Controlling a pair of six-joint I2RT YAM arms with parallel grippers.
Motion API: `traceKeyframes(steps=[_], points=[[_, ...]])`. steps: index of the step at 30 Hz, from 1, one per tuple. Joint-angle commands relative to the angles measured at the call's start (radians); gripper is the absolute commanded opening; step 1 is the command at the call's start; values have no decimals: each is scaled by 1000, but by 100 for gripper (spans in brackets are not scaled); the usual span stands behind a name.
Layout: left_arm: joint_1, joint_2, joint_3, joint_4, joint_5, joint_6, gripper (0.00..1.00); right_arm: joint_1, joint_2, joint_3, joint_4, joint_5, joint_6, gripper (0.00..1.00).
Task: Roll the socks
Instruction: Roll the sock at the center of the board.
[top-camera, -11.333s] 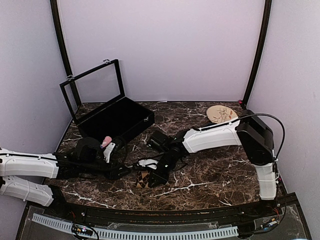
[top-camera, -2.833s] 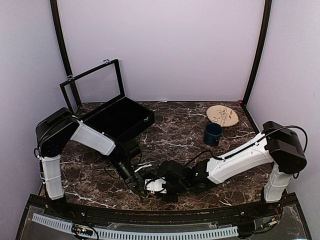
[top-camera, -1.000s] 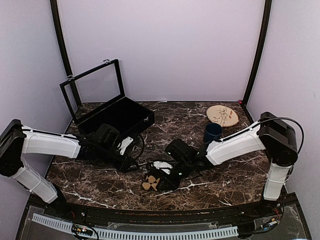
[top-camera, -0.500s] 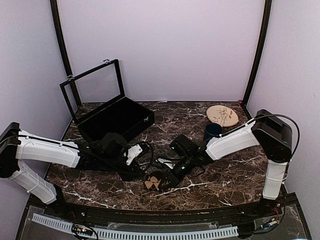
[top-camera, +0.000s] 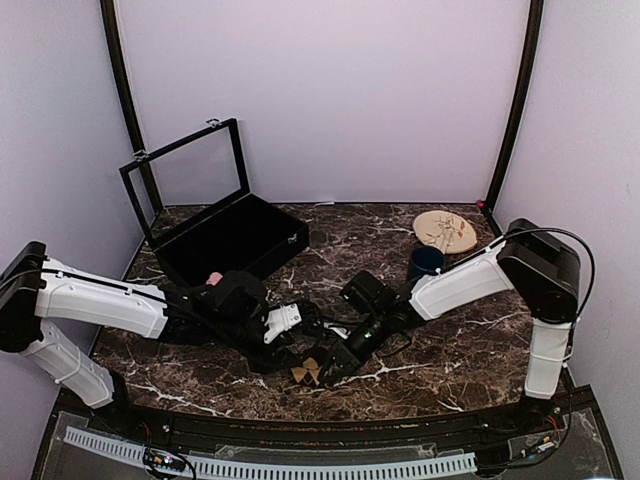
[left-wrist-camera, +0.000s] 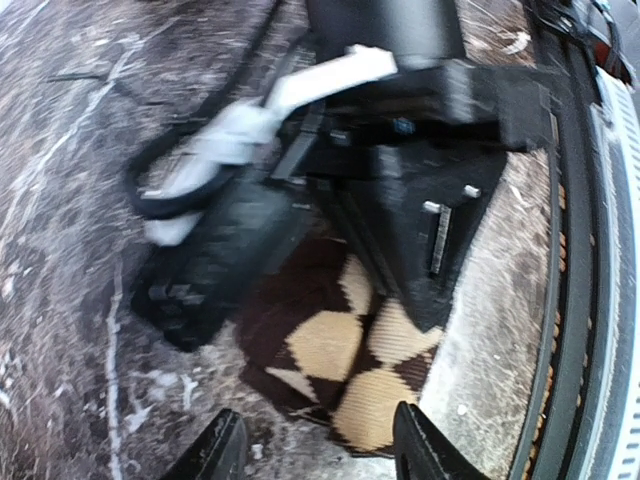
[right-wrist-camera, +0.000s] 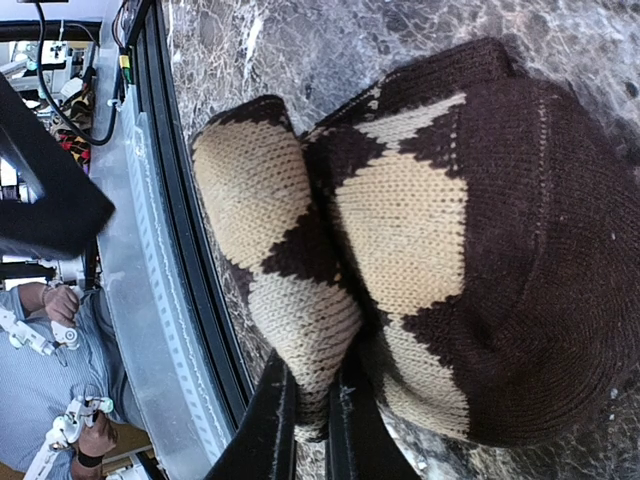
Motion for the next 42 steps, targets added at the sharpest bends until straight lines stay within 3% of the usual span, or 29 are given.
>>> traceKeyframes(steps=[1, 15, 25, 38, 42], points=[[-23, 25, 32, -51, 68, 75, 52, -12, 12, -1, -3, -22, 11, 2], [-66, 130, 85, -125, 115, 164, 52, -18, 16, -34, 17, -28, 25, 1], [-97, 146, 73, -94, 41, 197, 46, -21, 15, -50, 31, -35, 31, 1], [-111, 221, 108, -75, 27, 228, 35, -21, 12, -76, 52, -48, 43, 1], [-112, 254, 136, -88, 29, 242, 26, -21, 12, -83, 53, -49, 43, 1]])
